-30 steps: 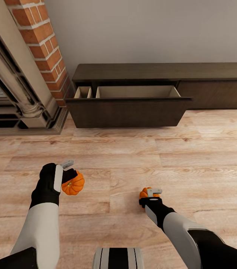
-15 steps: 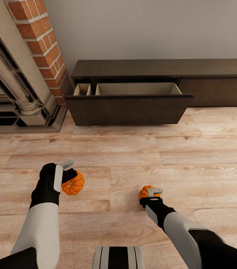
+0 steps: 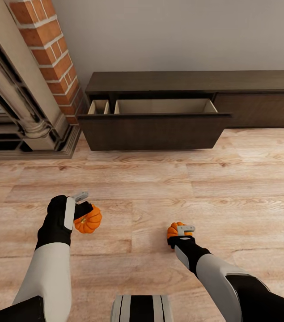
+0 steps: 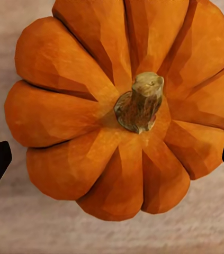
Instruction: Place each of the two pumpkins and all three candles from the living room inside a cabinet in the living room (use any cabinet), then make sure every cabinet is closed, and position the cauldron so it is next to a table in the living room.
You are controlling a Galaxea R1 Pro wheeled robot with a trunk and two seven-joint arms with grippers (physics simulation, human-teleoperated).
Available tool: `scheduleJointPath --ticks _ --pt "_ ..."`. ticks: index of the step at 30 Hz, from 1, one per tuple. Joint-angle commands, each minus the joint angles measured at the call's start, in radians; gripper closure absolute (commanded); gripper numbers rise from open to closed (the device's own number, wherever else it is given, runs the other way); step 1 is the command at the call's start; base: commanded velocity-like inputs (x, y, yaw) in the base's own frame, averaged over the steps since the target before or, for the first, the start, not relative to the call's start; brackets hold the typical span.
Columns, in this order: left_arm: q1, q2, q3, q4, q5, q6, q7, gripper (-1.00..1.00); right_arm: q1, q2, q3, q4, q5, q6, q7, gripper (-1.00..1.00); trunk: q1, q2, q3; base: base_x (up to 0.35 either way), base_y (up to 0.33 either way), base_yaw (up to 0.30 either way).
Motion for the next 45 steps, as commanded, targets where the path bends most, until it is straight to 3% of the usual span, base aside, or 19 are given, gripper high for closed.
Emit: scheduleJointPath --ticks 1,6,11,12,45 --pt "-0.001 -0.001 0.002 -0.001 0.003 0.003 0.003 1.00 0.000 0.001 -0.008 -0.002 0.010 0.007 -0.002 -1.00 0.000 0.000 -0.001 0.000 0.000 0.000" --pt "-0.001 -0.001 0.002 -0.001 0.004 0.003 0.003 1.00 0.000 0.001 -0.008 -0.002 0.010 0.007 -0.002 -1.00 0.002 -0.001 -0.016 0.000 0.000 0.000" --pt "-0.001 -0.001 0.003 0.000 0.005 0.003 0.003 1.00 0.000 0.001 -0.008 -0.003 0.010 0.007 -0.002 -1.00 0.002 -0.001 -0.016 0.000 0.000 0.000" --pt "-0.001 -0.001 0.004 0.000 0.005 0.003 0.003 1.00 0.000 0.001 -0.008 -0.002 0.010 0.007 -0.002 1.00 0.002 -0.001 -0.016 0.000 0.000 0.000" --pt "0.001 -0.001 0.005 0.003 0.017 0.003 0.003 1.00 0.000 0.002 -0.007 -0.001 0.010 0.007 -0.002 1.00 0.002 -0.001 -0.016 0.000 0.000 0.000"
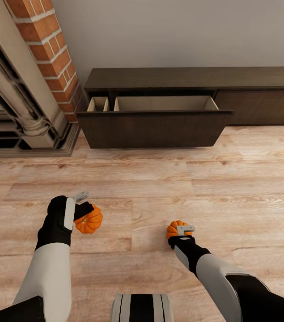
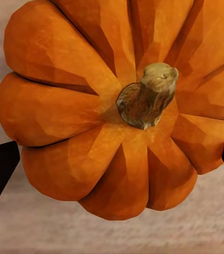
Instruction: Place each of the two pumpkins and all three candles from the living room inside a cabinet in the living room (use any cabinet), then make sure every cabinet is closed, and position the cauldron so it is next to a table in the living room.
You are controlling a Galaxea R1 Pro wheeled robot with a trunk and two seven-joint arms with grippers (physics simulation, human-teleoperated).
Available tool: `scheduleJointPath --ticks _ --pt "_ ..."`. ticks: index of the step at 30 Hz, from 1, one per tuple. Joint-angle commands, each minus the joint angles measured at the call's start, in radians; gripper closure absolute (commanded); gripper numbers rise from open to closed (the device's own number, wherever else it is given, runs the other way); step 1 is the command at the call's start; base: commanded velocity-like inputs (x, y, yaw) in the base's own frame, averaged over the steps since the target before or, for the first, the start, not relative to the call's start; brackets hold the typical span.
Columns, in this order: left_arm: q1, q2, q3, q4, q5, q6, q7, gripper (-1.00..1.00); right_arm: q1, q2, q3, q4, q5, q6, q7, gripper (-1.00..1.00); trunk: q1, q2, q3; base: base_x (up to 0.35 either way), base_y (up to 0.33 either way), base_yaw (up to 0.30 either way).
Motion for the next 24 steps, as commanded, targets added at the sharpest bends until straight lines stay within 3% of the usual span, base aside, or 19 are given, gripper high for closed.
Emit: scheduleJointPath --ticks 1,8,14,24 --pt "-0.001 -0.001 0.002 0.002 0.004 0.003 0.004 1.00 0.000 0.001 -0.012 -0.002 0.004 0.006 -0.001 1.00 0.000 0.000 -0.001 0.000 0.000 0.000" --pt "0.001 -0.001 0.002 0.052 0.004 0.001 -0.001 1.00 0.000 0.001 -0.011 -0.003 0.004 0.006 -0.001 1.00 -0.002 0.001 0.015 0.000 0.000 0.000" --pt "0.001 -0.001 0.002 0.198 0.004 -0.017 -0.006 1.00 0.000 0.006 -0.012 -0.022 0.002 0.000 0.000 1.00 -0.005 0.002 0.038 0.000 0.000 0.000" --pt "0.001 -0.001 0.001 0.414 0.005 -0.177 -0.009 1.00 0.000 0.005 -0.012 -0.126 0.003 -0.072 -0.002 1.00 -0.009 0.004 0.077 0.000 0.000 0.000"
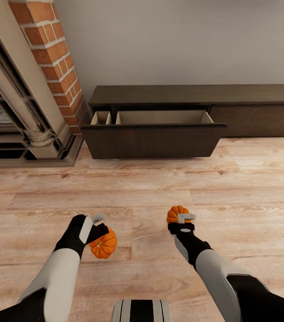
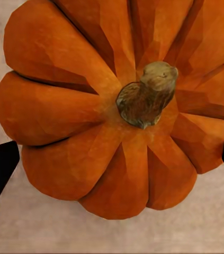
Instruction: Place each of the two pumpkins and all three candles from the living room inside a cabinet in the living room (use any cabinet), then make sure every cabinet is closed, and position the cauldron so it is next to a table in the living room.
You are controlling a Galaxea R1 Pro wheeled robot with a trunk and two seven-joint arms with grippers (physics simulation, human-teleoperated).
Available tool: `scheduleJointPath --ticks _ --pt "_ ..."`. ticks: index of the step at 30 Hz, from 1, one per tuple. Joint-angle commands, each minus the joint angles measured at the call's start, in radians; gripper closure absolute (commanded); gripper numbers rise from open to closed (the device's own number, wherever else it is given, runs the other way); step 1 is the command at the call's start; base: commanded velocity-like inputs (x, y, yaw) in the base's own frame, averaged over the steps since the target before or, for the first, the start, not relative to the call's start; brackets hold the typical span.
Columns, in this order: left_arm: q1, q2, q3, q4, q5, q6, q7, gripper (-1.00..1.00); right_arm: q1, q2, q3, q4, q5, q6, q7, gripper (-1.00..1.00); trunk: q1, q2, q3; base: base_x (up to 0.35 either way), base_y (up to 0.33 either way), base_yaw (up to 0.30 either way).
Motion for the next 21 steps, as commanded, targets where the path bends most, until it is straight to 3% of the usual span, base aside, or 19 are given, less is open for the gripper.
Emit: scheduleJointPath --ticks 1,8,15,18,21 --pt "-0.001 -0.001 0.004 0.019 0.006 -0.021 0.006 1.00 0.000 0.001 -0.007 -0.014 0.005 0.005 0.001 1.00 -0.001 0.000 0.003 0.000 0.000 0.000" --pt "-0.001 -0.001 0.002 0.075 0.032 -0.070 0.006 1.00 0.000 0.003 -0.007 -0.035 0.003 0.027 0.001 1.00 -0.004 0.002 0.030 0.000 0.000 0.000" --pt "-0.001 -0.001 0.004 0.086 0.037 -0.084 0.008 1.00 0.001 0.005 -0.008 -0.037 -0.001 0.105 0.003 1.00 -0.007 0.003 0.057 0.000 0.000 0.000" --pt "-0.001 -0.001 0.004 0.100 0.037 -0.116 0.008 1.00 0.001 0.008 -0.008 -0.037 -0.003 0.117 0.004 1.00 -0.008 0.004 0.069 0.000 0.000 0.000" --pt "-0.001 -0.001 0.004 0.156 0.037 -0.200 0.008 1.00 0.001 0.009 -0.008 -0.036 -0.004 0.123 0.005 1.00 -0.010 0.005 0.081 0.000 0.000 0.000"
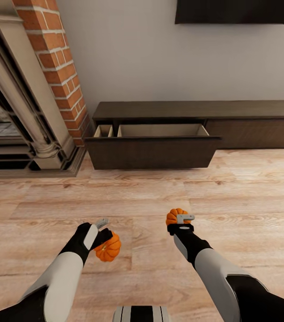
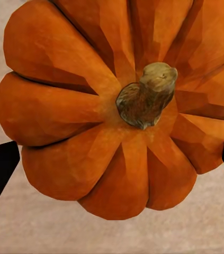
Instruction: Place each of the two pumpkins and all three candles from the living room inside a cabinet in the living room (use any cabinet), then make sure every cabinet is closed, and position the cauldron so it is next to a table in the living room.
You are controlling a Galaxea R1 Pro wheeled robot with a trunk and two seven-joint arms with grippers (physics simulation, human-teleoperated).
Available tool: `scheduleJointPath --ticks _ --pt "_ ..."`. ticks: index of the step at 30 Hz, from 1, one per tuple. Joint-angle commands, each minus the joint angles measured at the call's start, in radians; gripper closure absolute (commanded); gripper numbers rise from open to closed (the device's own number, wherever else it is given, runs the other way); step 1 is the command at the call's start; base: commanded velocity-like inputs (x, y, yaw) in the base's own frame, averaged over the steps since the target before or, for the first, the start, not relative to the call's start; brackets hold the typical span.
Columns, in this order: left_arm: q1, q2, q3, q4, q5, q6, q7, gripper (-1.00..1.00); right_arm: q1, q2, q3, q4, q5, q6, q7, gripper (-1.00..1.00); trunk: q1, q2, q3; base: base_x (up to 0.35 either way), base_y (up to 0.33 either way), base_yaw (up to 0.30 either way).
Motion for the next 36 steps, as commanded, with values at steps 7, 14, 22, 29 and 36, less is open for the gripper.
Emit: scheduleJointPath --ticks 7,14,22,29,36 --pt "-0.001 -0.001 0.003 0.161 0.005 -0.255 0.000 1.00 0.000 0.013 -0.013 0.010 0.003 0.007 -0.001 1.00 -0.003 0.001 0.026 0.000 0.000 0.000" --pt "-0.001 -0.001 0.003 0.321 0.002 -0.559 -0.114 1.00 -0.001 0.019 -0.008 0.036 -0.007 -0.055 0.002 1.00 -0.006 0.003 0.053 0.000 0.000 0.000" --pt "-0.001 -0.001 0.000 0.388 -0.007 -0.603 -0.135 1.00 -0.001 0.019 -0.015 0.096 -0.021 -0.134 0.005 1.00 -0.010 0.005 0.084 0.000 0.000 0.000" --pt "-0.001 -0.001 0.000 0.425 -0.072 -0.613 -0.136 1.00 0.000 0.019 -0.016 0.161 -0.032 -0.194 0.004 1.00 -0.013 0.007 0.111 0.000 0.000 0.000" --pt "-0.001 -0.001 0.000 0.435 -0.078 -0.614 -0.136 1.00 0.000 0.019 -0.015 0.169 -0.033 -0.199 0.004 1.00 -0.016 0.008 0.139 0.000 0.000 0.000"
